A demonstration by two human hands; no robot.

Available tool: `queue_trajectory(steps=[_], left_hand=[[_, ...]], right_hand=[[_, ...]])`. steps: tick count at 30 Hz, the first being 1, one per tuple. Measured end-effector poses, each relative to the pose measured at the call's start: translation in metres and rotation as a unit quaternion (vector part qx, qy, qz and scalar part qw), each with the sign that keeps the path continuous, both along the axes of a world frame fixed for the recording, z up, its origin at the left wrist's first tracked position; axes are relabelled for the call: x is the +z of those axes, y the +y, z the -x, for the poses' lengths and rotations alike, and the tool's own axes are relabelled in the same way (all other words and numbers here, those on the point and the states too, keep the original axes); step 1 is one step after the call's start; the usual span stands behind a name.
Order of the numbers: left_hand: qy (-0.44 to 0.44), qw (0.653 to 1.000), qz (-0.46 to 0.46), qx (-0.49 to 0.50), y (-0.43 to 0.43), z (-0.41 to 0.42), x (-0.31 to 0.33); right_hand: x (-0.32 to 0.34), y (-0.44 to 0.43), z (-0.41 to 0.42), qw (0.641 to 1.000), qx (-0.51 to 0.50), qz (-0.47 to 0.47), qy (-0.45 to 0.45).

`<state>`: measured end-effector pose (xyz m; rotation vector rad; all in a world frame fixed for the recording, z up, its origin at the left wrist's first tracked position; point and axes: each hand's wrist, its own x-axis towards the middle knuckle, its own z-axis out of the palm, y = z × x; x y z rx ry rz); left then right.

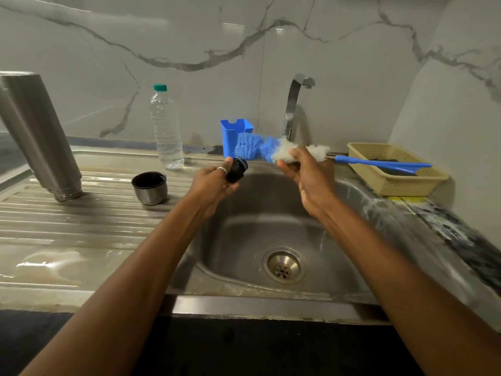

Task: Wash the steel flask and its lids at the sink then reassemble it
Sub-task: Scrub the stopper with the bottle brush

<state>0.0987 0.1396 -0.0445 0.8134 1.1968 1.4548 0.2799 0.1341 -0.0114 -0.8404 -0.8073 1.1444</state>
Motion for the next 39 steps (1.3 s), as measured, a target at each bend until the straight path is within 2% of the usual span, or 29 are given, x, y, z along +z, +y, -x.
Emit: queue_trajectory(steps=[9,16,21,25,29,34,39], left_hand=[[-0.01,1.0,0.026,0.005,0.0,-0.001,-0.002],[0.017,0.999,0.011,0.03,-0.003,-0.004,0.003],[0.131,0.991,-0.013,0.029,0.001,-0.009,-0.007],[0.138,0.986,-0.018,0.088,0.007,0.005,-0.005],[0.198,0.976,-0.052,0.074,0.007,0.001,-0.01],[0.205,0.972,-0.067,0.096,0.006,0.009,-0.007],[0.252,0.958,-0.103,0.085,0.002,-0.004,-0.007]], right_hand=[[-0.005,-0.003,0.008,0.995,0.007,-0.016,-0.101],[-0.003,-0.006,0.014,0.993,-0.001,-0.019,-0.113],[-0.005,-0.009,0.016,0.989,0.0,-0.017,-0.147],[0.002,-0.011,0.011,0.99,-0.014,-0.031,-0.137],[-0.002,-0.012,0.02,0.984,-0.002,-0.031,-0.176],[0.005,-0.011,0.009,0.989,-0.011,-0.039,-0.14],[-0.003,-0.01,0.016,0.985,-0.005,-0.022,-0.173]])
